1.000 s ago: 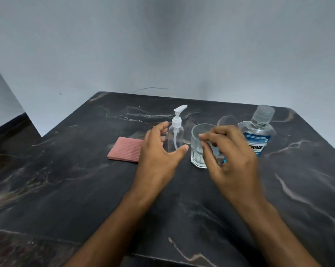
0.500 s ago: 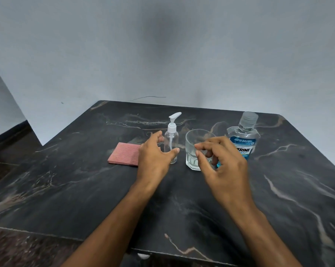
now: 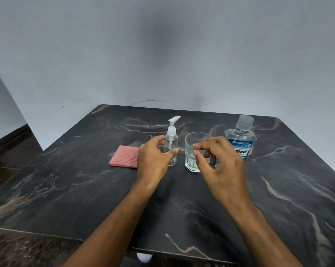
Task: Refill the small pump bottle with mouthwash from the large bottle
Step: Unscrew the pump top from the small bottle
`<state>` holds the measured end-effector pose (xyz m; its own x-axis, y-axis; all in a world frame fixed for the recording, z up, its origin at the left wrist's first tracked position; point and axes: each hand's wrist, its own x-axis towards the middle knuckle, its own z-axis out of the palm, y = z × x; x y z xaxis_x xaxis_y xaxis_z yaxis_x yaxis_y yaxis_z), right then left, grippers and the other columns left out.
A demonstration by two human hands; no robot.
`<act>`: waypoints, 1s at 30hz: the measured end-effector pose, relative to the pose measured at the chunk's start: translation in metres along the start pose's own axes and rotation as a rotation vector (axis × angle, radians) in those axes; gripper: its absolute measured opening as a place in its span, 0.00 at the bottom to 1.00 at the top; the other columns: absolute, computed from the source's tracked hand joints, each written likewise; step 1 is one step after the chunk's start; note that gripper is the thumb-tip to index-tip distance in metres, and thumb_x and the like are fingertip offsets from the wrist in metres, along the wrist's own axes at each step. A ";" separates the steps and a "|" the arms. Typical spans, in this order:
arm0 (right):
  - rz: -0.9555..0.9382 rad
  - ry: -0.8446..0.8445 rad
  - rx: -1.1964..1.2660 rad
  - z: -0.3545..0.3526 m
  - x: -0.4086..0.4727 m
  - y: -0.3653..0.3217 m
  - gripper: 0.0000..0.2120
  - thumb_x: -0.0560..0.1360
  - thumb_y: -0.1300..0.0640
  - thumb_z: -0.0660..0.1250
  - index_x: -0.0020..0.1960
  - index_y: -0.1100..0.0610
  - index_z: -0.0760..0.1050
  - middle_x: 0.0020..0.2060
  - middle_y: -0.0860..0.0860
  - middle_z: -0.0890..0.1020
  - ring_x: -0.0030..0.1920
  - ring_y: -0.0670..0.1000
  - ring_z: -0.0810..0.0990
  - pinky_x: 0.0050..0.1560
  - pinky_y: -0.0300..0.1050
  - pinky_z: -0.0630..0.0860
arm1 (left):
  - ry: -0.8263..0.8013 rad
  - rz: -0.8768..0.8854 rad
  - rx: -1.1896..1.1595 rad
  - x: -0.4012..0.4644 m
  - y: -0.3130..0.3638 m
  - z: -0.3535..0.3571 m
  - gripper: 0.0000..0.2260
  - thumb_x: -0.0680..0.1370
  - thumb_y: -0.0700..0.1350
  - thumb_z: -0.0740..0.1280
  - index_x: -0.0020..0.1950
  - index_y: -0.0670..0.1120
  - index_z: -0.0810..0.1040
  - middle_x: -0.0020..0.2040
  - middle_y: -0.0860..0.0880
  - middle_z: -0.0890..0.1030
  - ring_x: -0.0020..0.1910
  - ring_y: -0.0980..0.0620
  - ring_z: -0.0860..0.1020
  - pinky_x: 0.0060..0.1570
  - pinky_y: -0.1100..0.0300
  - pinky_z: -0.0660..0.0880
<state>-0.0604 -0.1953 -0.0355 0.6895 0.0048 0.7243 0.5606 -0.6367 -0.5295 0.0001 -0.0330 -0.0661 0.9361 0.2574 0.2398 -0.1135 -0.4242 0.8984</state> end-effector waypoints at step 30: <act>0.512 -0.021 0.447 -0.012 0.006 -0.030 0.17 0.65 0.44 0.80 0.34 0.57 0.81 0.27 0.54 0.80 0.28 0.49 0.74 0.32 0.48 0.74 | 0.153 0.385 0.143 -0.099 0.028 -0.032 0.19 0.69 0.52 0.80 0.55 0.55 0.79 0.49 0.60 0.79 0.49 0.62 0.78 0.49 0.65 0.79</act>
<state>-0.0787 -0.1856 -0.0104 0.9245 -0.1945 0.3277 0.2941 -0.1826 -0.9382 -0.1063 -0.0426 -0.0532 0.7732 0.1778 0.6087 -0.3876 -0.6273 0.6755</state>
